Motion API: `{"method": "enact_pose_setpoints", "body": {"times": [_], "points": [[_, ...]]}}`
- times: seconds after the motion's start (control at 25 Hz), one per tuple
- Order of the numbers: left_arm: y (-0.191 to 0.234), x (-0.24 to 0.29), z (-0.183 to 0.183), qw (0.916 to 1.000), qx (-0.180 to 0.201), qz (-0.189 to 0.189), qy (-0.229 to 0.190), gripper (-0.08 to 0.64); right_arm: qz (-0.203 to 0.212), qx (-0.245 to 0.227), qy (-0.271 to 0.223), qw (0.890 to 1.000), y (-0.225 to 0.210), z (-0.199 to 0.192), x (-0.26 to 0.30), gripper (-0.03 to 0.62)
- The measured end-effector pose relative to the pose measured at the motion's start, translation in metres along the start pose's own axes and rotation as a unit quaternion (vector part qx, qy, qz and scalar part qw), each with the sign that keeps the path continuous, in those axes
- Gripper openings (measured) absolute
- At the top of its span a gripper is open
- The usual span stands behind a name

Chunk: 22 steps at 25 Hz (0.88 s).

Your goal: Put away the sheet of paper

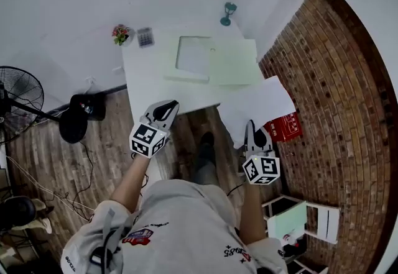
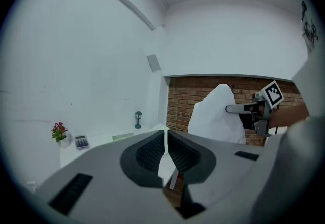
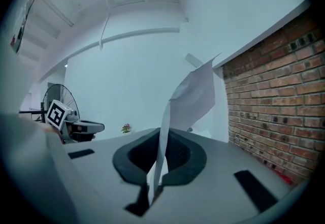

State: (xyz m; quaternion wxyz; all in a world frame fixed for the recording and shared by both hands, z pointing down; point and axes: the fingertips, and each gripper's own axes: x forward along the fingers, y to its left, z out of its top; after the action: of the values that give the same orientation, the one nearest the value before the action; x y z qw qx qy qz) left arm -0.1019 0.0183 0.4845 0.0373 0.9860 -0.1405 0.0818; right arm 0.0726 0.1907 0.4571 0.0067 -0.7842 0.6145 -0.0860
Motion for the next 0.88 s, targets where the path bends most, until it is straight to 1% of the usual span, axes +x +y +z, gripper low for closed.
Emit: {"method": "enact_pose_setpoints", "body": {"times": [0.16,0.36,0.52,0.64,0.76,0.88], "points": [[0.028,0.036,0.011,0.9993,-0.004,0.038,-0.004,0.034,0.045,-0.003,0.009,0.999,-0.025,0.008,0.065,-0.003],[0.063,0.091,0.035,0.9964,-0.005,0.085,-0.006,0.034,0.101,-0.007,0.024,0.995,-0.06,0.025,0.151,-0.003],[0.098,0.126,0.051,0.9907,-0.016,0.135,-0.006,0.034,0.153,-0.013,0.035,0.988,-0.08,0.045,0.225,-0.003],[0.118,0.146,0.058,0.9857,-0.016,0.168,-0.001,0.034,0.184,-0.006,0.038,0.982,-0.092,0.052,0.269,-0.003],[0.131,0.162,0.063,0.9813,-0.016,0.192,0.003,0.034,0.21,-0.006,0.04,0.977,-0.102,0.056,0.304,-0.003],[0.145,0.169,0.065,0.9775,-0.015,0.21,0.01,0.034,0.233,-0.008,0.039,0.972,-0.101,0.061,0.337,-0.003]]}}
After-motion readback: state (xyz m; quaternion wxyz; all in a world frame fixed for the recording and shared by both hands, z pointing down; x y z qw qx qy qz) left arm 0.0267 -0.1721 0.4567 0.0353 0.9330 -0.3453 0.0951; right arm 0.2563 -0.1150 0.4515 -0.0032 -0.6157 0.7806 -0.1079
